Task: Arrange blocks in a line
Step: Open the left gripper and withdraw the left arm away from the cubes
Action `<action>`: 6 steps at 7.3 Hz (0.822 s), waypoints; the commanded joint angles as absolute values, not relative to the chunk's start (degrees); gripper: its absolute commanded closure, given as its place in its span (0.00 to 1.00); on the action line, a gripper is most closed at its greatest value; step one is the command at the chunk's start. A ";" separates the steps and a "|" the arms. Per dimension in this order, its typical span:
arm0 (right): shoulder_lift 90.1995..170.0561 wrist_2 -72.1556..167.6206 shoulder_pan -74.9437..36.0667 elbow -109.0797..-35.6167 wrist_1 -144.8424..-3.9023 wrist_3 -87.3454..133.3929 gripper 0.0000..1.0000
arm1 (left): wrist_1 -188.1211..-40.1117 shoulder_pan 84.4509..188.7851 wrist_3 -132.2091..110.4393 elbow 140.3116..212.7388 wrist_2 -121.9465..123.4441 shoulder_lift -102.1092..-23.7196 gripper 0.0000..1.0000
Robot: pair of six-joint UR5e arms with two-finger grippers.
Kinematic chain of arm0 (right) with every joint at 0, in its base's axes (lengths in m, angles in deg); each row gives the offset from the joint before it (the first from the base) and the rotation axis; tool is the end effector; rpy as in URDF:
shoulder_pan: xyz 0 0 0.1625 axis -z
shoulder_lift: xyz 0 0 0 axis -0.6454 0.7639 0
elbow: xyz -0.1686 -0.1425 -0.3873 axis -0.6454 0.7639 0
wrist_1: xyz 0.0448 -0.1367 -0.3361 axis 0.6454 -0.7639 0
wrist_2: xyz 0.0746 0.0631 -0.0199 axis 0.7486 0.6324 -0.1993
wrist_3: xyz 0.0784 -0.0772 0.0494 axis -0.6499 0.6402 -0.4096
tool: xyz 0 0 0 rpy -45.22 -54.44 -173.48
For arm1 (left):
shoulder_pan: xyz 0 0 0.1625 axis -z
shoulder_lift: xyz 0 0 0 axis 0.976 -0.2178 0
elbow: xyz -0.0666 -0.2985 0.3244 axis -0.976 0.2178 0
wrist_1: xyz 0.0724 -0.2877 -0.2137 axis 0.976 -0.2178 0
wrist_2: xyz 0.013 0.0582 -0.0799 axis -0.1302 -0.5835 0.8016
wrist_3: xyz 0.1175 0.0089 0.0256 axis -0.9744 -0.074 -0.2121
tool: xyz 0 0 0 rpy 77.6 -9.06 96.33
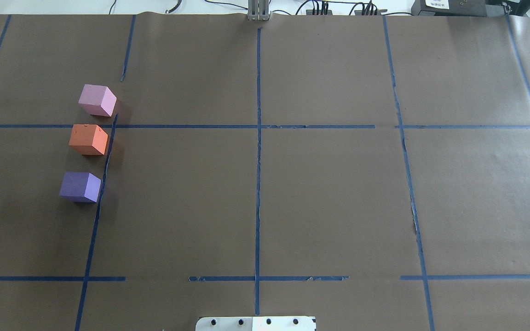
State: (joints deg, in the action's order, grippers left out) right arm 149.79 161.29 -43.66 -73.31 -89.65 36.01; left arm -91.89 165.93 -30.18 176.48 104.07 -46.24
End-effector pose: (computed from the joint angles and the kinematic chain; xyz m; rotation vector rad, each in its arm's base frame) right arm -0.0024 -0.4489 0.6609 -0.0294 -0.8134 -0.0601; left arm -0.0521 -0.4763 0.6693 0.1499 0.6041 0.1442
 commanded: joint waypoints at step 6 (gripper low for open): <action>149.79 161.29 -43.65 -73.31 -89.65 36.01 0.00 | -92.67 166.02 -29.84 175.83 110.88 -43.77 0.00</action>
